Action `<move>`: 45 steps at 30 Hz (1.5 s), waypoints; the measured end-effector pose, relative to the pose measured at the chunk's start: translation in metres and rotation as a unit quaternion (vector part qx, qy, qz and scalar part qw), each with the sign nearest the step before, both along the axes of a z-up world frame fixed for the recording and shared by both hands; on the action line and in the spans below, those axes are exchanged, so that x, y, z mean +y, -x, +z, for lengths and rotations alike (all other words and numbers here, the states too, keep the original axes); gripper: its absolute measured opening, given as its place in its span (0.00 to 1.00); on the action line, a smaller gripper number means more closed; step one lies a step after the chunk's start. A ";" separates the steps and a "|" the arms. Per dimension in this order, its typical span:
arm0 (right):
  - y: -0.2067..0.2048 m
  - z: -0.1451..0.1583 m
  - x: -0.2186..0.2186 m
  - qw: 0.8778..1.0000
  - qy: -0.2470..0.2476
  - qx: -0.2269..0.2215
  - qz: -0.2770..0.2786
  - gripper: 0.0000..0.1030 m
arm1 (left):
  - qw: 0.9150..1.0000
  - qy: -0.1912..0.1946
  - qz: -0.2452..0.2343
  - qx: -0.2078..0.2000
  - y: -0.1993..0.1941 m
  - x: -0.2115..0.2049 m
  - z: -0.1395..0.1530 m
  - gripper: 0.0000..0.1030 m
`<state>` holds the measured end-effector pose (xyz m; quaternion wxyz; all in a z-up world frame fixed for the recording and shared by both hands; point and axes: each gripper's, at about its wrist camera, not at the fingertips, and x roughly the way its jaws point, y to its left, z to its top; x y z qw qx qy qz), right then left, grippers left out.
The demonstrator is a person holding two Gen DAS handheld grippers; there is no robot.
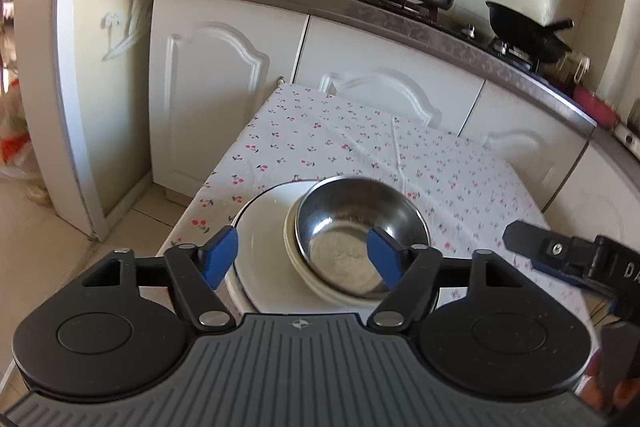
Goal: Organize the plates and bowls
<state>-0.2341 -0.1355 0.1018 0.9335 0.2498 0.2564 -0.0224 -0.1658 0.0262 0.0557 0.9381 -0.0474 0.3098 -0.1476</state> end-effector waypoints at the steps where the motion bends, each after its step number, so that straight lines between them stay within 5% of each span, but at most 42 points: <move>1: 0.003 0.002 0.002 1.000 0.006 0.000 0.000 0.94 | 1.000 -0.006 -0.001 -0.001 0.003 0.000 -0.001 0.90; 25: 0.052 0.000 0.035 0.997 0.063 0.029 0.019 0.99 | 0.994 -0.103 -0.006 0.019 0.036 0.000 -0.021 0.97; 45: 0.061 -0.010 0.044 0.996 0.083 0.038 0.019 0.98 | 0.992 -0.121 -0.002 0.024 0.038 -0.001 -0.029 0.98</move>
